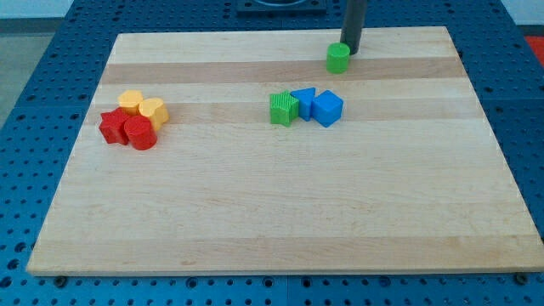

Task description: Separate the yellow hexagon from group of bocks

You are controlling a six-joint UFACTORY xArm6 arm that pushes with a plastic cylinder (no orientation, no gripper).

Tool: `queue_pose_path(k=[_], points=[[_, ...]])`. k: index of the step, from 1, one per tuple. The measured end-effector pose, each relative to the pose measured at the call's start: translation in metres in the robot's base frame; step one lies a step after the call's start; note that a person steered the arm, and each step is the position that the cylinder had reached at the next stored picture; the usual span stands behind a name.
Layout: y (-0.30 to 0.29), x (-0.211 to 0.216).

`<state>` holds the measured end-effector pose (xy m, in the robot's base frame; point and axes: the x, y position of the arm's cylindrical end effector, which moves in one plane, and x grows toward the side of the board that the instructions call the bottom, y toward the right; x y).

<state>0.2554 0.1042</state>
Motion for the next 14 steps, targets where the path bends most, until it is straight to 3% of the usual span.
queue_pose_path(k=[3, 5, 9, 10, 11, 14], points=[[-0.062, 0.065], [-0.114, 0.067], [-0.362, 0.067], [-0.397, 0.090], [-0.404, 0.121], [-0.339, 0.129]])
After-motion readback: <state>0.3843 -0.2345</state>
